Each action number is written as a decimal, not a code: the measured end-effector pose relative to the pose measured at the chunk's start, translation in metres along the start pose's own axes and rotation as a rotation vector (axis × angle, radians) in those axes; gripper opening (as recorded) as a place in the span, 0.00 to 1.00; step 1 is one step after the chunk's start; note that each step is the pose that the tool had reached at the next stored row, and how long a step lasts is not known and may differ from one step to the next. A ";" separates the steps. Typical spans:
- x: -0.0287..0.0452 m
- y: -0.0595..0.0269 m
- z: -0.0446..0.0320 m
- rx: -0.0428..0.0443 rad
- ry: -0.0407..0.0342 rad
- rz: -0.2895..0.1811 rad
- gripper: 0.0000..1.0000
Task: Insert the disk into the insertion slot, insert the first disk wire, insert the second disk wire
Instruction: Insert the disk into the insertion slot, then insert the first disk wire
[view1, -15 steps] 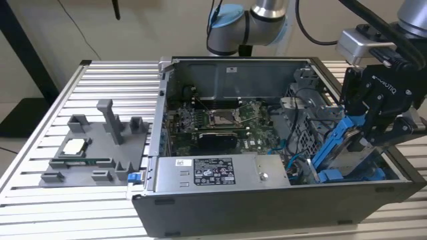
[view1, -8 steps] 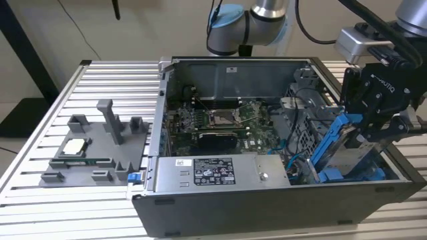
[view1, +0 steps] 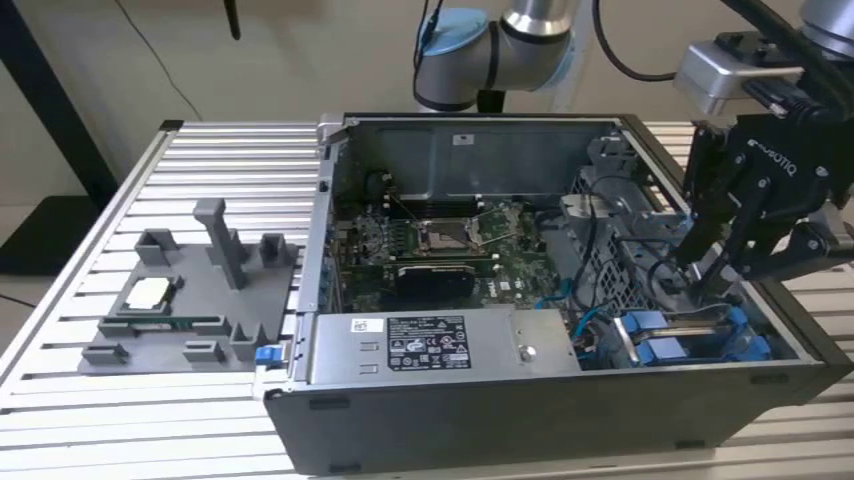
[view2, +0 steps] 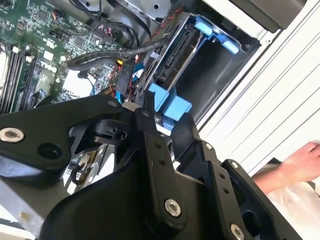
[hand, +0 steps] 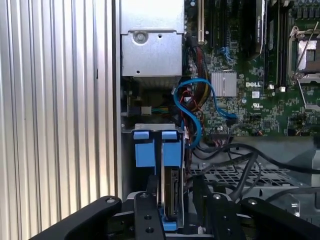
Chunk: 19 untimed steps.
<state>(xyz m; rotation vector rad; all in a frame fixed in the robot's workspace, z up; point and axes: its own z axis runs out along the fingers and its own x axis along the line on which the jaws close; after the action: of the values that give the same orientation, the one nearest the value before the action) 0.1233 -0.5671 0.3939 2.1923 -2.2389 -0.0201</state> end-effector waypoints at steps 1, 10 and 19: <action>-0.0002 0.0000 -0.0019 0.0000 0.0000 0.000 0.42; -0.0098 0.0003 -0.0055 0.0035 -0.0106 0.000 0.42; -0.0255 0.0006 -0.0014 0.0347 -0.0284 -0.011 0.42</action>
<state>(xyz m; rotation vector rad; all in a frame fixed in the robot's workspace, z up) 0.1232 -0.5416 0.3954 2.2361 -2.2585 -0.0125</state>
